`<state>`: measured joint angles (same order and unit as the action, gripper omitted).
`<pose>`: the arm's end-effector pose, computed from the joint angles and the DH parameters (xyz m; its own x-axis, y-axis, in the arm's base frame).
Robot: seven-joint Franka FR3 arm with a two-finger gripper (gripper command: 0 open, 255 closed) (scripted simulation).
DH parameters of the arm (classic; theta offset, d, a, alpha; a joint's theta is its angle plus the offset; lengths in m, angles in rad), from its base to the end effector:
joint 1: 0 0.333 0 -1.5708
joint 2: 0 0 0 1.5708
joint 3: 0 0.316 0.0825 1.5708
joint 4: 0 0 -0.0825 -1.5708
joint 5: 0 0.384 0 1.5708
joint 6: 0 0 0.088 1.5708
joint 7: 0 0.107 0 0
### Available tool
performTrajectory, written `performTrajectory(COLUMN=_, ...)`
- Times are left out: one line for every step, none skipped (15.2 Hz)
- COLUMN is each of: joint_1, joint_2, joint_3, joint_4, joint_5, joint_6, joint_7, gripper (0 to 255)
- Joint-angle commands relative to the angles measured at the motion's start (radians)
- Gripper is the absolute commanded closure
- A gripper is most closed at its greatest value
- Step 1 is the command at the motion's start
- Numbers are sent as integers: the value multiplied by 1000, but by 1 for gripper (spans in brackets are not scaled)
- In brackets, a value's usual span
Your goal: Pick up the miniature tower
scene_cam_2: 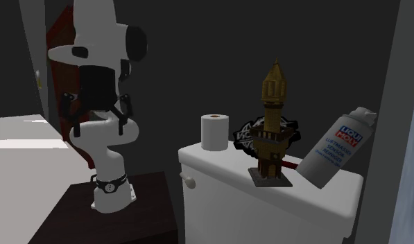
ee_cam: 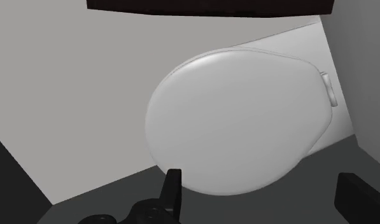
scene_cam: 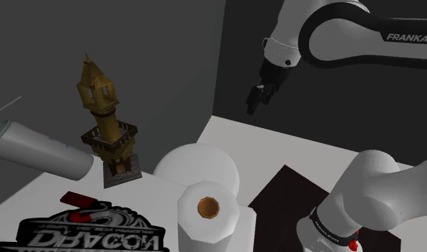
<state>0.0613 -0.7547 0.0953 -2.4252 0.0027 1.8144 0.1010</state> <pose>0.3320 0.0595 0.5690 0.9885 0.0372 0.1465 0.0304 -0.9984 0.0480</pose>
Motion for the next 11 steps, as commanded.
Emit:
performTrajectory(joint_1=18, joint_2=18, joint_3=21, joint_4=3, joint_5=23, joint_6=63, joint_7=16, gripper=0)
performTrajectory(joint_1=28, joint_2=26, joint_3=34, joint_4=3, joint_5=34, joint_6=94, joint_7=25, gripper=0)
performTrajectory(joint_1=37, joint_2=35, joint_3=46, joint_4=4, joint_5=45, joint_6=126, joint_7=35, gripper=0)
performTrajectory(joint_1=45, joint_2=44, joint_3=59, joint_4=6, joint_5=55, joint_6=157, joint_7=44, gripper=0)
performTrajectory(joint_1=54, joint_2=54, joint_3=72, joint_4=9, joint_5=64, joint_6=188, joint_7=53, gripper=0)
performTrajectory(joint_1=62, joint_2=64, joint_3=86, joint_4=12, joint_5=72, joint_6=219, joint_7=62, gripper=0)
performTrajectory(joint_1=69, joint_2=75, joint_3=99, joint_4=16, joint_5=79, joint_6=250, joint_7=71, gripper=0)
performTrajectory(joint_1=76, joint_2=87, joint_3=112, joint_4=21, joint_5=86, joint_6=281, joint_7=80, gripper=0)
performTrajectory(joint_1=83, joint_2=99, joint_3=126, joint_4=26, joint_5=92, joint_6=312, joint_7=89, gripper=0)
performTrajectory(joint_1=89, joint_2=111, joint_3=140, joint_4=32, joint_5=96, joint_6=343, joint_7=98, gripper=0)
performTrajectory(joint_1=94, joint_2=123, joint_3=154, joint_4=39, joint_5=100, joint_6=373, joint_7=107, gripper=0)
